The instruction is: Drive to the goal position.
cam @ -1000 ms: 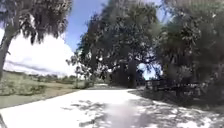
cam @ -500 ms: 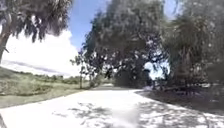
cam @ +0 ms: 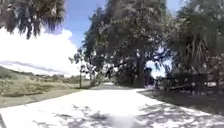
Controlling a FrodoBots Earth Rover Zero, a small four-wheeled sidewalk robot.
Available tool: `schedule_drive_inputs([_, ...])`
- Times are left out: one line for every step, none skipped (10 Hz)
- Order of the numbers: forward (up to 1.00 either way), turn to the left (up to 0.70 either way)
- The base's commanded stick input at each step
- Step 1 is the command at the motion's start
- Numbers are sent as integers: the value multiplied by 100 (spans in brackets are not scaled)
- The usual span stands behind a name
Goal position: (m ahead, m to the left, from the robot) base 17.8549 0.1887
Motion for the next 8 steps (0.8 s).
schedule_drive_inputs([85, 0])
schedule_drive_inputs([85, 0])
schedule_drive_inputs([85, 0])
schedule_drive_inputs([85, 0])
schedule_drive_inputs([85, 0])
schedule_drive_inputs([85, 0])
schedule_drive_inputs([85, 0])
schedule_drive_inputs([85, 0])
